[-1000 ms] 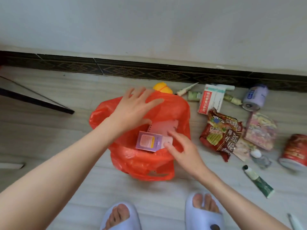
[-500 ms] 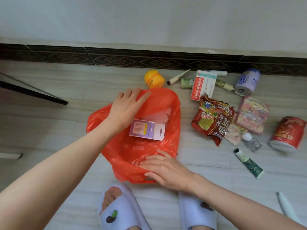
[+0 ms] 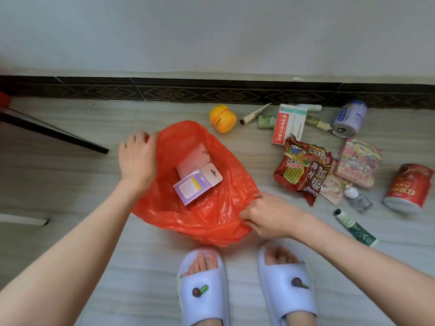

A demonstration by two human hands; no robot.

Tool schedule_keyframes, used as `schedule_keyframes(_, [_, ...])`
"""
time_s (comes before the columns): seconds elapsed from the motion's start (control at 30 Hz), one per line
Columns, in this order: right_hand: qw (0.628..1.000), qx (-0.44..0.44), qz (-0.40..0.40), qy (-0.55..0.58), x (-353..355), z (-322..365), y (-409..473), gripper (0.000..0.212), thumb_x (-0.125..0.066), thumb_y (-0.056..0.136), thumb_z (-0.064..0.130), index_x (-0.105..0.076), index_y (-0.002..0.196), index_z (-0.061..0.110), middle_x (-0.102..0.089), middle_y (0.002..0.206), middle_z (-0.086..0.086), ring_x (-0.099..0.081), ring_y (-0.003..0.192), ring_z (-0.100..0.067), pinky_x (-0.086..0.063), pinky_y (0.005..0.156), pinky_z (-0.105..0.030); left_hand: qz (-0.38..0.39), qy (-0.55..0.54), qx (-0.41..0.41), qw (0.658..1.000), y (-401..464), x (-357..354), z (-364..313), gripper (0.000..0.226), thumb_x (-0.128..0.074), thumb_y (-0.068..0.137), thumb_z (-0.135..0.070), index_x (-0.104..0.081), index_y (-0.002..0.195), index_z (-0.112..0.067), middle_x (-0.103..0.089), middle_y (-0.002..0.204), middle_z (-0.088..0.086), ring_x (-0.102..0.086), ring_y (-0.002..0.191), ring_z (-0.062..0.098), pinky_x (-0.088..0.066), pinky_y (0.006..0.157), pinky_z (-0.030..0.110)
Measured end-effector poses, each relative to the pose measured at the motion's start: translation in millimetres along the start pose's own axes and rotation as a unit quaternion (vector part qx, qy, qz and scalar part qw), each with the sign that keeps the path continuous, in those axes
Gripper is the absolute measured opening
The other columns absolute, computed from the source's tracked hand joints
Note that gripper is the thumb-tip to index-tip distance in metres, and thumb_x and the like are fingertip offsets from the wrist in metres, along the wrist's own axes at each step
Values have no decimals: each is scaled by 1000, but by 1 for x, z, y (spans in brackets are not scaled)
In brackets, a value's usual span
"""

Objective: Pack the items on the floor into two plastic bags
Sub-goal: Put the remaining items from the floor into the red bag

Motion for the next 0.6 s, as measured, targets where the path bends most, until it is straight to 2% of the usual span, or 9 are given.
schedule_keyframes(0.1, [998,-62,-2,3,4,-24,-11,23,-43,90,25,-64,98,18,-69,102,-9,-60,102,-27,-33,105,-38,-21,-55,36,998,-5,6,-1,48,-56,75,3,-56,121,-10,-54,105,23,-50,94,41,-42,70,48])
schedule_keyframes(0.2, [985,-149,-22,84,9,-49,-25,22,-47,90,26,-67,97,21,-70,99,-6,-58,102,-28,-40,98,-35,-45,-83,88,992,-9,13,10,50,-53,74,8,-57,120,-11,-51,110,23,-47,99,41,-42,75,49])
schedule_keyframes(0.23, [980,-168,-23,106,7,-53,-29,23,-47,89,26,-67,100,24,-70,102,-3,-58,105,-25,-35,104,-34,-43,-75,85,993,-13,13,13,52,-56,72,7,-56,121,-11,-50,112,24,-46,100,41,-41,77,50])
schedule_keyframes(0.3, [973,-175,-27,147,2,-52,-32,26,-48,89,25,-66,107,27,-69,110,1,-55,114,-17,-10,116,-31,-22,-51,59,997,-21,10,12,58,-62,69,4,-53,124,-12,-49,121,24,-44,104,42,-35,83,51])
schedule_keyframes(0.33, [965,-180,-38,187,1,-48,-32,27,-48,89,23,-66,109,26,-68,113,1,-52,118,-14,-2,115,-28,-14,-48,42,998,-26,9,7,60,-63,69,2,-51,126,-14,-47,126,24,-43,108,42,-32,86,51])
schedule_keyframes(0.37, [949,-192,-59,244,3,-44,-33,27,-49,90,21,-66,109,25,-68,114,-1,-49,121,-14,-1,114,-24,-11,-51,20,998,-28,9,-1,60,-63,71,-1,-50,127,-15,-46,130,23,-41,113,41,-29,89,52])
schedule_keyframes(0.43, [895,-230,-147,354,5,-45,-36,23,-51,91,19,-69,104,21,-68,113,-1,-52,118,-15,-18,111,-23,-22,-60,-29,998,-29,12,-23,54,-64,75,-8,-51,127,-15,-44,133,22,-37,120,41,-24,95,54])
schedule_keyframes(0.5, [834,-282,-255,401,2,-57,-43,21,-52,91,19,-71,99,17,-70,103,3,-61,105,-15,-40,99,-28,-46,-74,-73,994,-23,19,-50,47,-61,80,-16,-52,126,-16,-43,134,21,-35,124,41,-23,99,56])
schedule_keyframes(0.6, [784,-361,-335,378,-5,-86,-61,19,-53,90,16,-69,100,16,-67,97,5,-63,95,-18,-47,87,-33,-58,-140,-155,976,-9,26,-102,44,-53,80,-20,-52,124,-12,-46,131,22,-40,121,42,-38,92,52])
Point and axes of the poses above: each hand's wrist, its own y-axis towards the middle knuckle, its own x-axis out of the back of the hand, z = x × y, the point moved 3 cm from there along y, towards the middle knuckle
